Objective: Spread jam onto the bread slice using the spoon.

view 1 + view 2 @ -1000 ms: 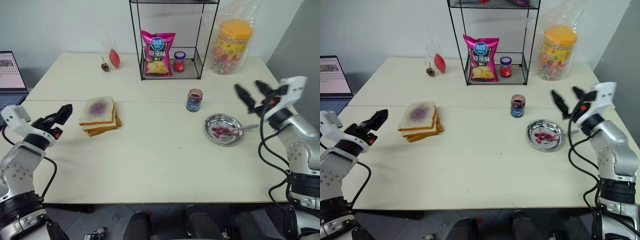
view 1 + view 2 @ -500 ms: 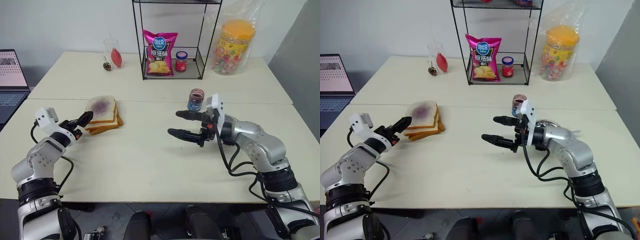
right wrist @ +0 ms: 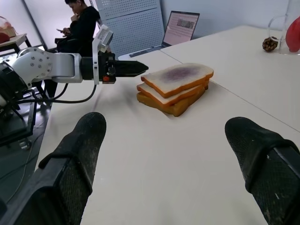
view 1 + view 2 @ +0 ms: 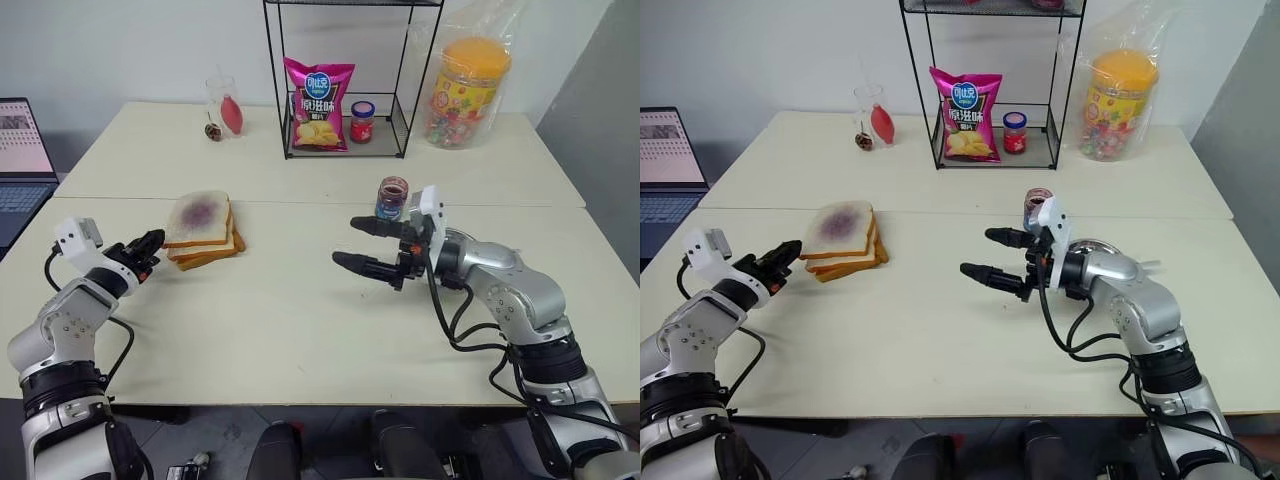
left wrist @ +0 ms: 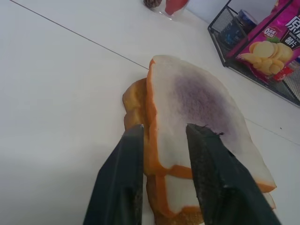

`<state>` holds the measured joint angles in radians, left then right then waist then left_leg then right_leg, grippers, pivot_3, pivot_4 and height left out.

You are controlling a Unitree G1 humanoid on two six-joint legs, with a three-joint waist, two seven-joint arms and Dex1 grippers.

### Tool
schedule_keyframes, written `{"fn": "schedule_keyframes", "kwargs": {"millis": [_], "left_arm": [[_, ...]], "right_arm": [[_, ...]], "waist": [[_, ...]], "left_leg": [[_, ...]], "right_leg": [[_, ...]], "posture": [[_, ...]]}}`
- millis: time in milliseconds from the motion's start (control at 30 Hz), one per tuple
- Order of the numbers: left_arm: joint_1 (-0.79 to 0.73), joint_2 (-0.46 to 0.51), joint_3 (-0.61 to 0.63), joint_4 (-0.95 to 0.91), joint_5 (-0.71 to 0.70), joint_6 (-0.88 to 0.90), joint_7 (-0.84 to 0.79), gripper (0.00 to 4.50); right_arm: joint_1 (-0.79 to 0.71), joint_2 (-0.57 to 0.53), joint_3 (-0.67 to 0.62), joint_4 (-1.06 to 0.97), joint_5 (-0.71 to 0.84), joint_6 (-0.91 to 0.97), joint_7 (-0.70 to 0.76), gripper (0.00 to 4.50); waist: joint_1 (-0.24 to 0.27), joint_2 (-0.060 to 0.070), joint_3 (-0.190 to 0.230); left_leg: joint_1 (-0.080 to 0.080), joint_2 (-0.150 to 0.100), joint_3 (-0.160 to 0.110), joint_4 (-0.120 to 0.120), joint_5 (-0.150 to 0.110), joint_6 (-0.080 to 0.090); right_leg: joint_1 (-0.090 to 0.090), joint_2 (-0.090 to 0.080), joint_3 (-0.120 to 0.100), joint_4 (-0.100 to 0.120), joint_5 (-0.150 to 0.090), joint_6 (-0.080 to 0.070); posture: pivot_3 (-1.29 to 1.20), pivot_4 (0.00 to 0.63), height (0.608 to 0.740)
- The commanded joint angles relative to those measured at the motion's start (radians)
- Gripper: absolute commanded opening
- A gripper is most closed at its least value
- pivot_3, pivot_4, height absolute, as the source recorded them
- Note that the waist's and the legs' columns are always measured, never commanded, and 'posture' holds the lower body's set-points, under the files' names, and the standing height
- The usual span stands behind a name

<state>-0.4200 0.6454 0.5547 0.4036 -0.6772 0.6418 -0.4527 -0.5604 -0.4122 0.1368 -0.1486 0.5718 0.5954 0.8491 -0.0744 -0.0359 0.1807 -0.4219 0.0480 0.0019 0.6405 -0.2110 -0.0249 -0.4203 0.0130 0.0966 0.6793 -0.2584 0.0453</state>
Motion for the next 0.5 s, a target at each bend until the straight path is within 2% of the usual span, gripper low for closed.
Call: {"fn": "schedule_keyframes", "kwargs": {"millis": [33, 133, 500], "left_arm": [[-0.001, 0.029, 0.017, -0.014, 0.003, 0.002, -0.018, 0.61], [0.003, 0.030, -0.015, -0.024, 0.015, 0.021, -0.034, 0.02], [0.016, 0.041, 0.030, -0.059, 0.021, 0.004, -0.025, 0.02]], "right_arm": [[-0.019, 0.000, -0.033, -0.006, 0.001, -0.020, 0.009, 4.50], [-0.036, 0.008, -0.045, 0.013, 0.003, -0.020, -0.001, 4.50], [-0.037, 0.025, -0.047, 0.016, -0.005, -0.025, -0.008, 4.50]], "waist": [[0.000, 0.000, 0.000], [0.000, 0.000, 0.000], [0.000, 0.000, 0.000]], "left_leg": [[0.000, 0.000, 0.000, 0.000, 0.000, 0.000], [0.000, 0.000, 0.000, 0.000, 0.000, 0.000], [0.000, 0.000, 0.000, 0.000, 0.000, 0.000]], "right_leg": [[0.000, 0.000, 0.000, 0.000, 0.000, 0.000], [0.000, 0.000, 0.000, 0.000, 0.000, 0.000], [0.000, 0.000, 0.000, 0.000, 0.000, 0.000]], "posture": [[0.00, 0.150, 0.740], [0.00, 0.150, 0.740], [0.00, 0.150, 0.740]]}}
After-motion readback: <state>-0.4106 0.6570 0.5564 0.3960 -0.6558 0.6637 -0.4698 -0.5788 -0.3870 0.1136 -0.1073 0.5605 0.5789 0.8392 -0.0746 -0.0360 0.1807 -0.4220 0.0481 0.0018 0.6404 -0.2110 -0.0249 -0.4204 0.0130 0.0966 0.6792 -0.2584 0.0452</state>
